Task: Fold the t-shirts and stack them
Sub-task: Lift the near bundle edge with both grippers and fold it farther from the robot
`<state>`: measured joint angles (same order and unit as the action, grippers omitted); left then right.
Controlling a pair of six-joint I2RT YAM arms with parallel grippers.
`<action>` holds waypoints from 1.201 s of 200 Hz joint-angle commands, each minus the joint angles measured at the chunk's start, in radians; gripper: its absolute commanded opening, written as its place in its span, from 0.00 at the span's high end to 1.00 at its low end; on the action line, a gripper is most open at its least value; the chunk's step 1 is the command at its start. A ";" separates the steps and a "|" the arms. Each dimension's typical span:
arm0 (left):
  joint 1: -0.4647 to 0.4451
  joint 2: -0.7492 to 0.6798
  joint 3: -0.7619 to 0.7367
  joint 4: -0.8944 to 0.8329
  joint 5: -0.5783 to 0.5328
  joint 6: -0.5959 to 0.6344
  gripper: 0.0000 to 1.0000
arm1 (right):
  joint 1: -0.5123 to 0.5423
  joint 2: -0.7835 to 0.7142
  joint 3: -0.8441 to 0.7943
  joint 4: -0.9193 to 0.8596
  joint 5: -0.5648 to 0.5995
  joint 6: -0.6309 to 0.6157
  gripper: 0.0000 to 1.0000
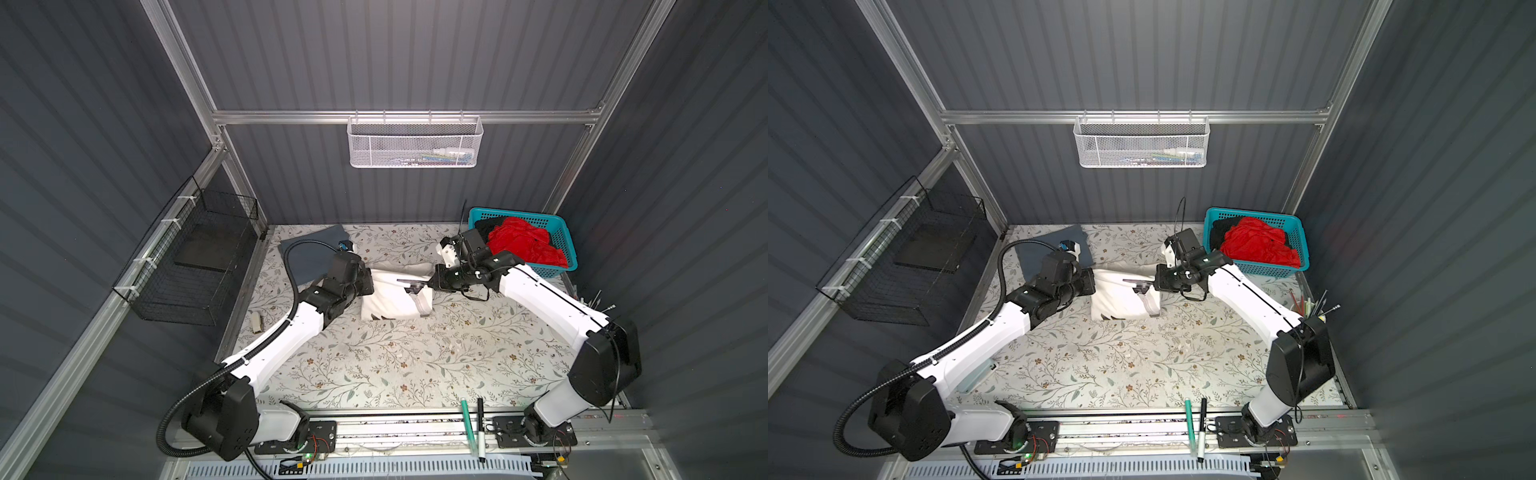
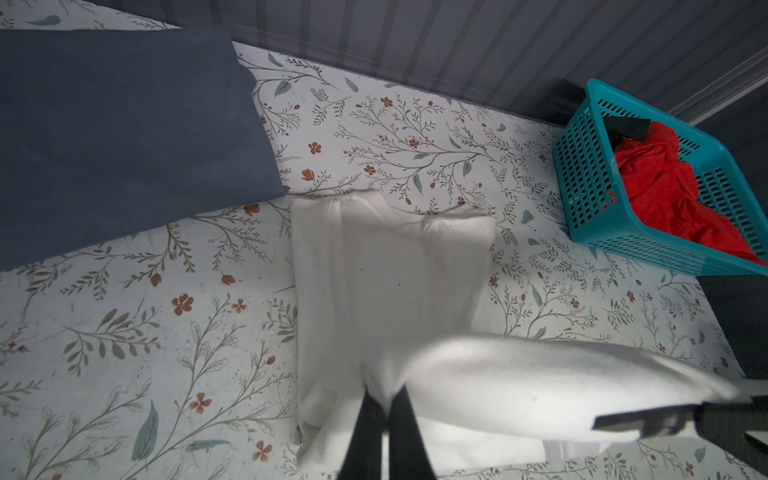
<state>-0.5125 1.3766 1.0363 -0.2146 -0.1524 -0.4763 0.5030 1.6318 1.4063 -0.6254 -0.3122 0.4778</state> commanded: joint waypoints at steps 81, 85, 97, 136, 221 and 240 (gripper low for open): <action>0.123 0.328 0.197 0.146 0.118 0.060 1.00 | -0.133 0.338 0.295 -0.039 -0.135 -0.112 0.95; 0.129 0.346 0.204 0.155 0.123 0.060 1.00 | -0.137 0.354 0.307 -0.034 -0.140 -0.113 0.95; 0.142 0.392 0.229 0.170 0.138 0.057 1.00 | -0.149 0.406 0.345 -0.030 -0.172 -0.123 0.95; 0.168 0.533 0.324 0.184 0.165 0.065 1.00 | -0.180 0.533 0.445 -0.027 -0.218 -0.128 0.85; 0.169 0.434 0.100 0.428 0.391 0.079 0.55 | -0.127 0.305 0.154 0.217 -0.192 -0.015 0.60; 0.168 0.482 0.096 0.518 0.474 0.025 0.57 | -0.101 0.413 0.274 0.160 -0.239 -0.018 0.61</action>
<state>-0.3424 1.8217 1.1530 0.1673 0.1905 -0.3992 0.3744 1.9259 1.5913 -0.4847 -0.4900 0.4274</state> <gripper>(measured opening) 0.440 0.396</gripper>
